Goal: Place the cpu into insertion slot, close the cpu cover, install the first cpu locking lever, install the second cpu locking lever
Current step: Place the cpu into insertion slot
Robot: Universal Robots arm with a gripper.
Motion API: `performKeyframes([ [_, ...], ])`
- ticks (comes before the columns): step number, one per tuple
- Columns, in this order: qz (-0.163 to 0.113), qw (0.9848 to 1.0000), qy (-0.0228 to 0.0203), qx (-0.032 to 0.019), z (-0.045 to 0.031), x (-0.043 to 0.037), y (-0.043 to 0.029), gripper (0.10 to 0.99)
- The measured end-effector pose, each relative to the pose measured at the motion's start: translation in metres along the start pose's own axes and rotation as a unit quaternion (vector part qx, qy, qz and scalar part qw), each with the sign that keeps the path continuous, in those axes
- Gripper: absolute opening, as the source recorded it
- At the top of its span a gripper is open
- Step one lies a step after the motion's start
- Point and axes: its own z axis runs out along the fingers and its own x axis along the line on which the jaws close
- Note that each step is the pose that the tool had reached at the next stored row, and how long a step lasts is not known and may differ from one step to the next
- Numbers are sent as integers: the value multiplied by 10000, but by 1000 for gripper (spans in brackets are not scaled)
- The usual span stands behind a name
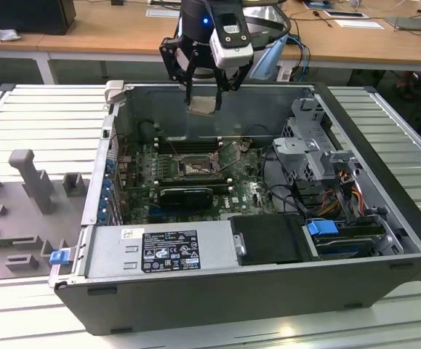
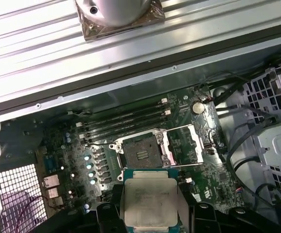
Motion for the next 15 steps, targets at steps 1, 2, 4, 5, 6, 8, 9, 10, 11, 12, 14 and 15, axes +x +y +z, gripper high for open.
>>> performKeyframes([
  [1, 68, 10000, -6, -1, 0, 0, 0, 529],
  [2, 98, 10000, -9, -2, 0, 0, 0, 529],
  [4, 192, 9998, -17, -4, 1, 0, 0, 529],
  [5, 232, 9997, -20, -5, 1, 0, 0, 529],
  [6, 268, 9996, -24, -5, 1, 0, 0, 529],
  [8, 324, 9995, -28, -6, 1, 0, 0, 529],
  [9, 349, 9994, -31, -7, 1, 0, 0, 529],
  [10, 382, 9993, -34, -7, 1, 0, 0, 529],
  [11, 406, 9992, -36, -8, 1, 0, 0, 529],
  [12, 442, 9990, -39, -9, 1, 0, 0, 529],
  [14, 485, 9988, -43, -9, 2, 0, 0, 529],
  [15, 529, 9986, -46, -10, 2, 0, 0, 529],
])
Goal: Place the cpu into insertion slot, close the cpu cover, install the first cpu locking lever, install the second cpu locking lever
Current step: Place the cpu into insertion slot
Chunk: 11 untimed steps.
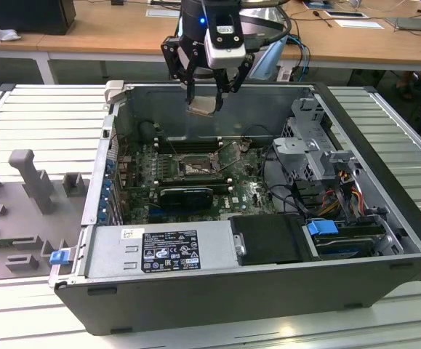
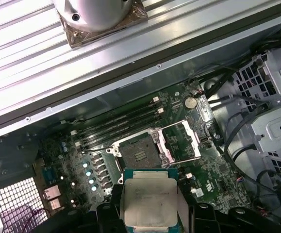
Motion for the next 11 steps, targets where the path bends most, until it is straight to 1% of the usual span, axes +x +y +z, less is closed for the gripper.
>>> performKeyframes([
  [11, 272, 9996, -24, -5, 2, 0, 0, 529],
])
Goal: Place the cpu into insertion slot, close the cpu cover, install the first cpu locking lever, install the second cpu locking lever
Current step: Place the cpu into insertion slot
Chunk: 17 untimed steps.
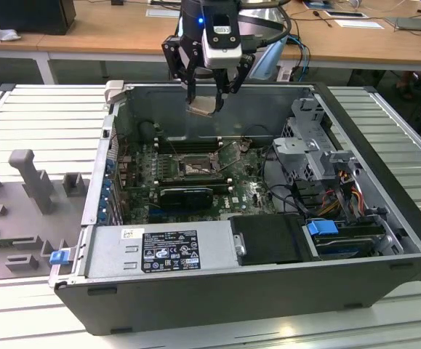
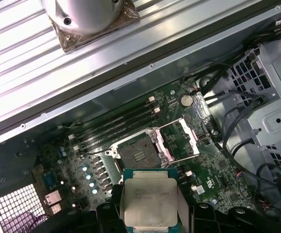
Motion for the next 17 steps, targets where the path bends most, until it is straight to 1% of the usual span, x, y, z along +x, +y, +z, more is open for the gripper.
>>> performKeyframes([
  [10, 216, 9998, -19, -4, 2, 0, 0, 529],
  [17, 411, 9991, -36, -8, 5, 0, 0, 529],
])
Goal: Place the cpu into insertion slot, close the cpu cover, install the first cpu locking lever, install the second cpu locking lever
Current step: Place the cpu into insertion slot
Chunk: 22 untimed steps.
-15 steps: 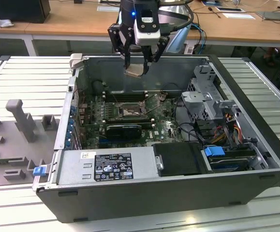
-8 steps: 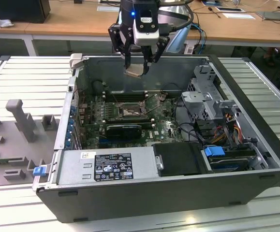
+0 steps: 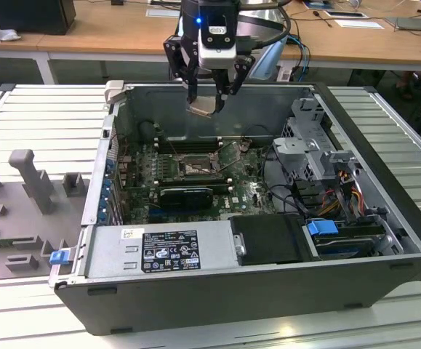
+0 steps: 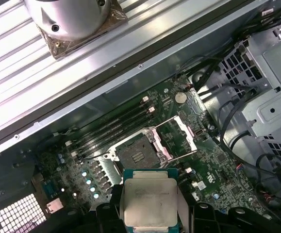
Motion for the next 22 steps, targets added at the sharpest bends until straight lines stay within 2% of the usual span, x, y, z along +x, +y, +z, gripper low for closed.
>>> performKeyframes([
  [13, 367, 9993, -33, -7, 7, 0, -1, 529],
  [18, 801, 9968, -70, -16, 15, 0, -1, 529],
  [22, 1104, 9938, -97, -21, 26, 0, -2, 529],
])
